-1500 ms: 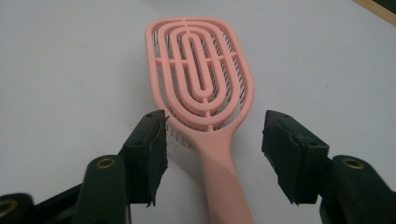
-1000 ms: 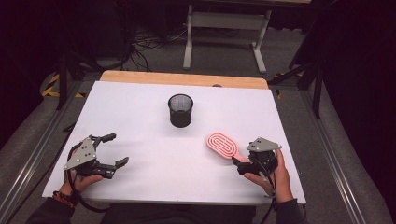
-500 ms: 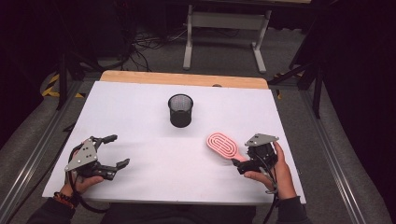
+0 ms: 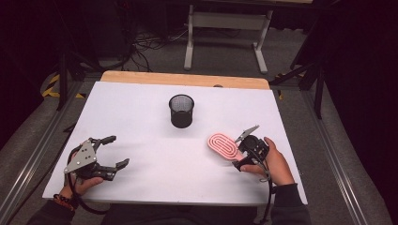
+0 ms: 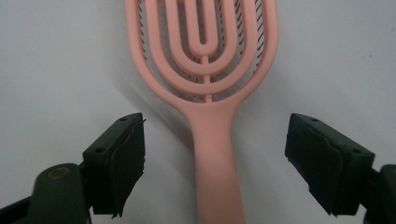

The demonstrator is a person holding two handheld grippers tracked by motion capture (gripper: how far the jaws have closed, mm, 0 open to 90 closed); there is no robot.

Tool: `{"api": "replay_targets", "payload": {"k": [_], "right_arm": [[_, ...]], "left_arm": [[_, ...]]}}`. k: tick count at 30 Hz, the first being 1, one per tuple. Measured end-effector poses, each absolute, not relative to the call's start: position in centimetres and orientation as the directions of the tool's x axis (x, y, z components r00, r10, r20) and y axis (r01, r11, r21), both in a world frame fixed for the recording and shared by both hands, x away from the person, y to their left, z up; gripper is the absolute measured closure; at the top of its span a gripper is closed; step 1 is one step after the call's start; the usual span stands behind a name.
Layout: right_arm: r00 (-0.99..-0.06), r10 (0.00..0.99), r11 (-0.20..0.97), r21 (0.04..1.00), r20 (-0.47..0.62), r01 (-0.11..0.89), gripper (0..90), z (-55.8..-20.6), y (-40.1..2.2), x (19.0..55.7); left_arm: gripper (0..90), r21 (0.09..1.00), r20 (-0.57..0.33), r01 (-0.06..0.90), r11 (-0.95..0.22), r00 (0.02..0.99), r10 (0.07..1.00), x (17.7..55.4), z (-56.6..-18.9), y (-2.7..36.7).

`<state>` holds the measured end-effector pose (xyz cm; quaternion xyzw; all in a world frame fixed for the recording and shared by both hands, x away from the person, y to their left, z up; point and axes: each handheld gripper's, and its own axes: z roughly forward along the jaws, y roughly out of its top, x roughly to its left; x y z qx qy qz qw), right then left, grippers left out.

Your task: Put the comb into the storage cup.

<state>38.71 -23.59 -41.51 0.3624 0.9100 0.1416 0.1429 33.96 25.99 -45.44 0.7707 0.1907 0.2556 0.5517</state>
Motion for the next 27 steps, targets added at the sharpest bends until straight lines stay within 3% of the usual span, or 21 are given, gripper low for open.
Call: {"api": "replay_targets", "payload": {"k": [9,14,16,27], "right_arm": [[-0.696,0.709,0.691,0.304,-0.11,0.656,41.3,-43.4,-23.8,40.3],[-0.719,0.692,0.692,0.344,-0.065,0.635,54.8,-43.6,-24.2,40.4],[-0.725,0.686,0.692,0.362,-0.059,0.625,64.4,-43.5,-24.3,40.3],[-0.746,0.659,0.711,0.401,-0.095,0.577,68.8,-43.6,-24.3,39.6]], "left_arm": [[11.8,0.945,0.186,0.011,-0.327,0.804,0.565,34.1,-45.5,25.7],[11.9,0.945,0.181,0.016,-0.326,0.806,0.563,34.2,-45.6,25.9],[11.9,0.945,0.182,0.015,-0.328,0.808,0.561,34.2,-45.6,25.9],[11.9,0.944,0.183,0.018,-0.331,0.803,0.568,34.3,-45.5,26.0]]}}
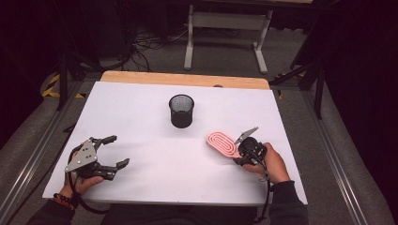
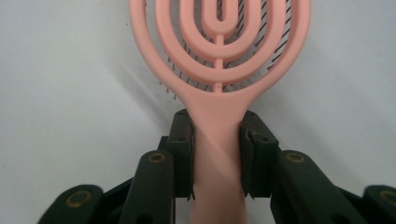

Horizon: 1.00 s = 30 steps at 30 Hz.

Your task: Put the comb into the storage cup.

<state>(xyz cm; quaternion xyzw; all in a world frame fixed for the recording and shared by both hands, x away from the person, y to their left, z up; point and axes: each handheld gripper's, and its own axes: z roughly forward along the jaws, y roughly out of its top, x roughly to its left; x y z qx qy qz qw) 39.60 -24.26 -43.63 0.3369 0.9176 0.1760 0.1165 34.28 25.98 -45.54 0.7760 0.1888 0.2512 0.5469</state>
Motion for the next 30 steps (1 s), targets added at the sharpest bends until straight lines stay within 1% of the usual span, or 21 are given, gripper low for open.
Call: {"api": "replay_targets", "payload": {"k": [5,6,10,12,14,16,17,19,24,30], "right_arm": [[-0.742,0.659,0.704,0.448,-0.123,0.551,69.0,-43.3,-24.2,39.5],[-0.736,0.665,0.692,0.473,-0.123,0.546,69.1,-43.1,-24.3,39.5],[-0.724,0.679,0.665,0.521,-0.124,0.535,69.1,-42.8,-24.5,39.3],[-0.723,0.679,0.662,0.532,-0.128,0.528,69.1,-42.7,-24.6,39.3],[-0.706,0.698,0.634,0.564,-0.122,0.529,69.1,-42.5,-24.8,39.3],[-0.705,0.696,0.631,0.584,-0.136,0.51,69.1,-42.4,-24.9,39.2],[-0.698,0.704,0.612,0.609,-0.13,0.504,69.1,-42.3,-25.0,39.2],[-0.698,0.703,0.611,0.618,-0.137,0.495,69.1,-42.3,-25.0,39.1],[-0.671,0.729,0.55,0.7,-0.136,0.455,69.1,-41.9,-25.3,39.0],[-0.648,0.746,0.519,0.743,-0.152,0.423,69.1,-41.7,-25.3,38.8]], "left_arm": [[11.8,0.944,0.188,0.017,-0.33,0.794,0.578,34.3,-45.4,26.2],[11.8,0.944,0.187,0.017,-0.329,0.794,0.578,34.3,-45.4,26.2],[11.7,0.945,0.187,0.017,-0.328,0.794,0.579,34.3,-45.4,26.3],[11.6,0.944,0.188,0.016,-0.329,0.795,0.577,34.3,-45.4,26.3],[11.6,0.945,0.186,0.015,-0.325,0.795,0.578,34.3,-45.4,26.2],[11.6,0.947,0.185,0.015,-0.32,0.788,0.587,34.3,-45.4,26.2],[12.0,0.95,0.188,0.01,-0.313,0.782,0.595,34.3,-45.4,26.3],[12.0,0.951,0.186,0.01,-0.309,0.778,0.6,34.2,-45.3,26.4],[11.8,0.952,0.187,0.009,-0.306,0.774,0.605,34.3,-45.3,26.6],[11.1,0.95,0.187,0.012,-0.313,0.778,0.599,34.3,-45.4,26.5]]}}
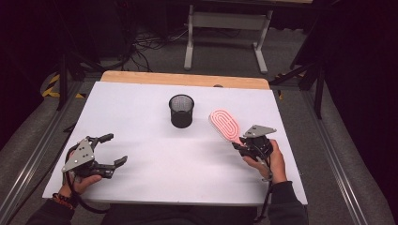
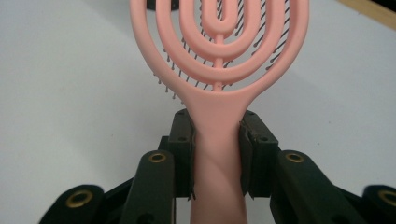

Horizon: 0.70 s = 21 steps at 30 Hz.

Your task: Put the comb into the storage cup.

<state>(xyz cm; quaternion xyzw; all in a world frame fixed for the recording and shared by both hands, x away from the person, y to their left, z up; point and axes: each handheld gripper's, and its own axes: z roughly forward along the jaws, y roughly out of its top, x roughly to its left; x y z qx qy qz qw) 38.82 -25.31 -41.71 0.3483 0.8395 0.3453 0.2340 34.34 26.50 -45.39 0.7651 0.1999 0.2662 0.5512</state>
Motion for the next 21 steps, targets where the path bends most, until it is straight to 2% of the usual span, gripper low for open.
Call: {"api": "replay_targets", "payload": {"k": [11,21], "right_arm": [[-0.617,0.767,0.455,0.826,-0.175,0.332,69.1,-40.89,-25.31,38.09],[-0.598,0.784,0.411,0.86,-0.165,0.302,69.1,-40.74,-25.32,37.93]], "left_arm": [[9.0,0.947,0.177,0.026,-0.32,0.789,0.588,34.52,-45.57,26.23],[4.6,0.945,0.159,0.048,-0.325,0.8,0.579,34.72,-45.72,26.07]]}}
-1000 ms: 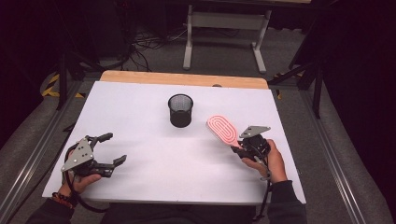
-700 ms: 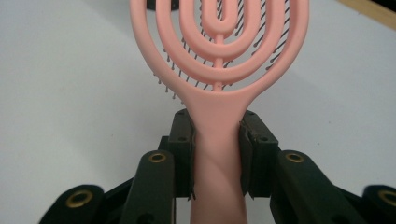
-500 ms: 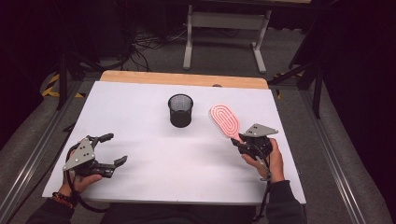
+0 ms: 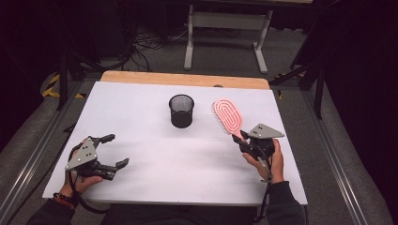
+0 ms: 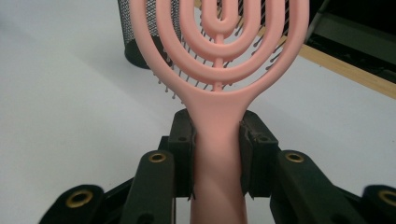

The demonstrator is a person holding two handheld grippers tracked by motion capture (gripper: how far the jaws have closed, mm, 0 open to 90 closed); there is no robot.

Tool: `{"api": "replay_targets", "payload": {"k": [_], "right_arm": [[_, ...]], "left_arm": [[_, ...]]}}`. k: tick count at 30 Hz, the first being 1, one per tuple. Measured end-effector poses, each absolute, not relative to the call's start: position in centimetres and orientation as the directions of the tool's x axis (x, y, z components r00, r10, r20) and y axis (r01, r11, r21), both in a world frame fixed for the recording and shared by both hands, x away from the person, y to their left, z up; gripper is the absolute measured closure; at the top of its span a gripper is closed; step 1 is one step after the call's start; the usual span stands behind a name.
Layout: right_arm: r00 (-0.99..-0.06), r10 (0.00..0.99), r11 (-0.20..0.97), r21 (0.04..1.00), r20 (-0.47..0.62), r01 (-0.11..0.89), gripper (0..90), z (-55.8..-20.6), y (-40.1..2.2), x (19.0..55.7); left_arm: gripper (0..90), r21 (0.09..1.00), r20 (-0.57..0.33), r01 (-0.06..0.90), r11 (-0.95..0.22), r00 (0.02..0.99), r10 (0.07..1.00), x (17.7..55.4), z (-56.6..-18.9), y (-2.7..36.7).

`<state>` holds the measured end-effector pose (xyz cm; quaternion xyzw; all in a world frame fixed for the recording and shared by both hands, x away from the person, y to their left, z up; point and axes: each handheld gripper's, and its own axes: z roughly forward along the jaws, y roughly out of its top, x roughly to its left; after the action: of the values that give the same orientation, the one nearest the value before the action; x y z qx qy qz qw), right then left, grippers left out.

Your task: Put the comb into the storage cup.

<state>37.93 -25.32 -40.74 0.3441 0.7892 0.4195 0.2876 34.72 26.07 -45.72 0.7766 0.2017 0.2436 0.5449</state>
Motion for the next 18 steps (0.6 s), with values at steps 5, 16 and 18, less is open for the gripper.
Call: {"api": "replay_targets", "payload": {"k": [5,16,18], "right_arm": [[-0.597,0.788,0.37,0.891,-0.152,0.262,69.2,-40.47,-25.68,37.73],[-0.589,0.796,0.314,0.927,-0.139,0.206,69.1,-40.24,-25.42,37.32],[-0.589,0.797,0.307,0.931,-0.136,0.2,69.1,-40.4,-25.19,37.34]], "left_arm": [[4.7,0.943,0.159,0.05,-0.329,0.8,0.579,34.72,-45.82,25.93],[4.9,0.94,0.163,0.048,-0.339,0.809,0.565,34.78,-45.89,25.96],[5.0,0.941,0.158,0.05,-0.335,0.81,0.564,34.77,-45.87,26.02]]}}
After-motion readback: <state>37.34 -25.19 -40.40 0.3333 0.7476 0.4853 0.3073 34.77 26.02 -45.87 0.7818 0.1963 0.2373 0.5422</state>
